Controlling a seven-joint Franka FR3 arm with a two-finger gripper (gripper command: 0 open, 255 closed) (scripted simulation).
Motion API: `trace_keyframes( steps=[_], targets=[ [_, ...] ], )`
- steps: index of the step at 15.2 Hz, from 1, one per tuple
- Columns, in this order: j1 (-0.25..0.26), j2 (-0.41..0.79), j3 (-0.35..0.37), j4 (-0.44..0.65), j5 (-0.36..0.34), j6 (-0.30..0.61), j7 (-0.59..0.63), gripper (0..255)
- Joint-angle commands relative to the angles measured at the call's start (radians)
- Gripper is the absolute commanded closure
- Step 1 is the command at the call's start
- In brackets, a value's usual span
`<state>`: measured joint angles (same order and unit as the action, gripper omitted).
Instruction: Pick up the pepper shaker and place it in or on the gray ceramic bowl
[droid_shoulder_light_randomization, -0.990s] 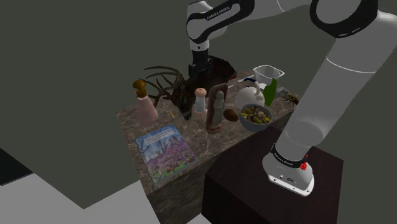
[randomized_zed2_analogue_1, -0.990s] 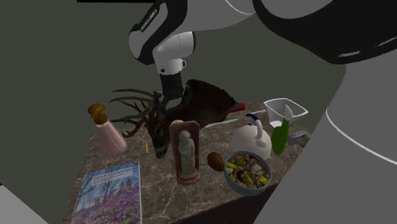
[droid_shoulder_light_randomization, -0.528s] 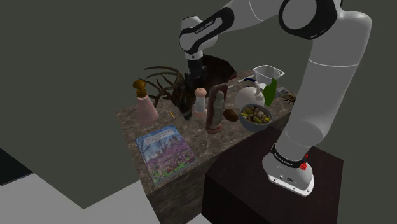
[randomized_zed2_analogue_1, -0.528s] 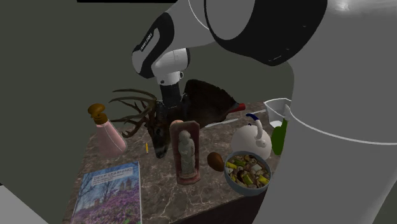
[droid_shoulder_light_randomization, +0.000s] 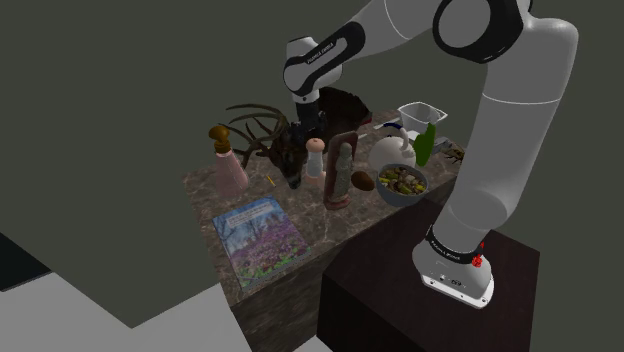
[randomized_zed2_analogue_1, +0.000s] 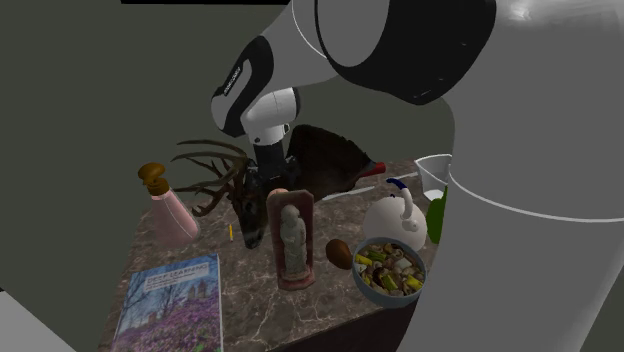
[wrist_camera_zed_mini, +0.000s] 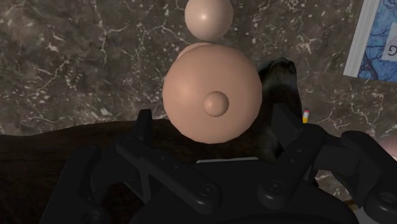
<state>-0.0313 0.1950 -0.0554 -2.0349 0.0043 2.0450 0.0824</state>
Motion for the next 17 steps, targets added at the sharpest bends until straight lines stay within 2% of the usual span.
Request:
trace_keyframes(
  steps=[1, 4, 5, 14, 17],
  targets=[
    [0.000, 0.000, 0.000, -0.001, 0.000, 0.001, 0.000, 0],
    [0.000, 0.000, 0.000, -0.001, 0.000, 0.001, 0.000, 0],
    [0.000, 0.000, 0.000, -0.001, 0.000, 0.001, 0.000, 255],
    [0.000, 0.000, 0.000, -0.001, 0.000, 0.001, 0.000, 255],
    [0.000, -0.020, 0.000, 0.015, -0.001, -0.035, 0.000, 255]
  ],
)
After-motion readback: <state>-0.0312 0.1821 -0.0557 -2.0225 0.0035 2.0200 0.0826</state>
